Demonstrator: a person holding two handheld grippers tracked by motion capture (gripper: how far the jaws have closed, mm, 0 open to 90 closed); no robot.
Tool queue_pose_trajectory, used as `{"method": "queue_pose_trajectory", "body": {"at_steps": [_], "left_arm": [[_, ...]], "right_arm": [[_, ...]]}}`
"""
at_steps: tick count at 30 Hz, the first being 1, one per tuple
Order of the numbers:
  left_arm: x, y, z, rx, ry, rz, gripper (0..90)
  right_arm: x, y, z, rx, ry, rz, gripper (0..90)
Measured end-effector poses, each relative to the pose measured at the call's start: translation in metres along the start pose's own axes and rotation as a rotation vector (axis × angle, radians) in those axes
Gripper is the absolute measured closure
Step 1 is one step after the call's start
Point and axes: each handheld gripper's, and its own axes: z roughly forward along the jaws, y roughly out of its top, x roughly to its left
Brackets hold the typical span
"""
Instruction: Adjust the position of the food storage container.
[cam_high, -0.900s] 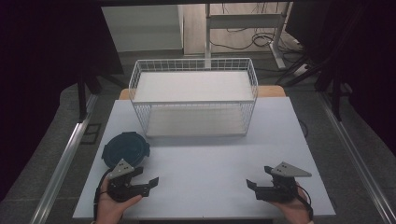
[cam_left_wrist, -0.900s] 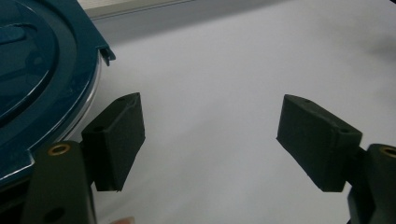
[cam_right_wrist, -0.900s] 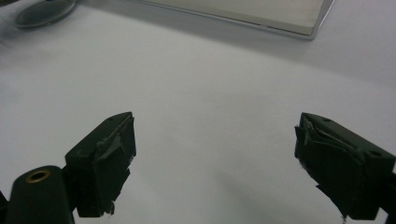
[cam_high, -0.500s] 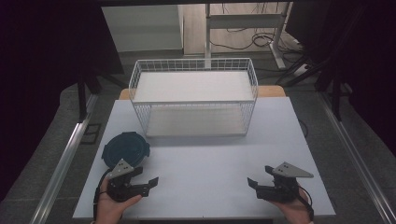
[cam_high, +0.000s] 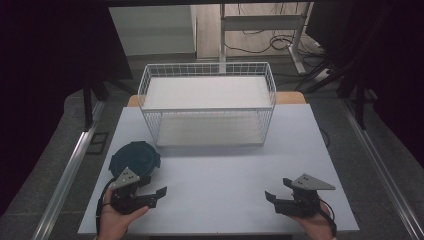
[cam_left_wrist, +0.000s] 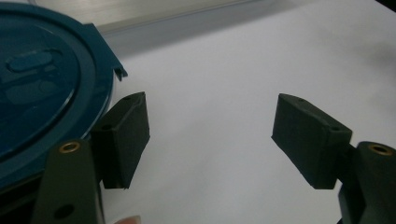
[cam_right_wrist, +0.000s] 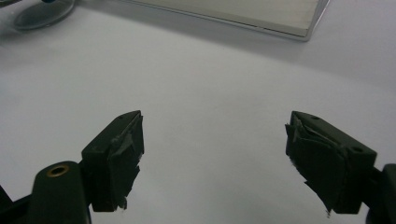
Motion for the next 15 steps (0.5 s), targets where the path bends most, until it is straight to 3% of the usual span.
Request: {"method": "queue_pose_trajectory", "body": {"at_steps": [10,15], "left_arm": [[-0.003,0.018,-0.015,0.003,-0.007,0.033,27.2],[0.001,0.026,-0.021,0.002,0.009,0.042,27.2]], "right_arm": [[-0.006,-0.002,-0.008,-0.017,-0.026,0.011,19.9],[-0.009,-0.004,-0.010,-0.017,-0.040,0.016,20.1]]}}
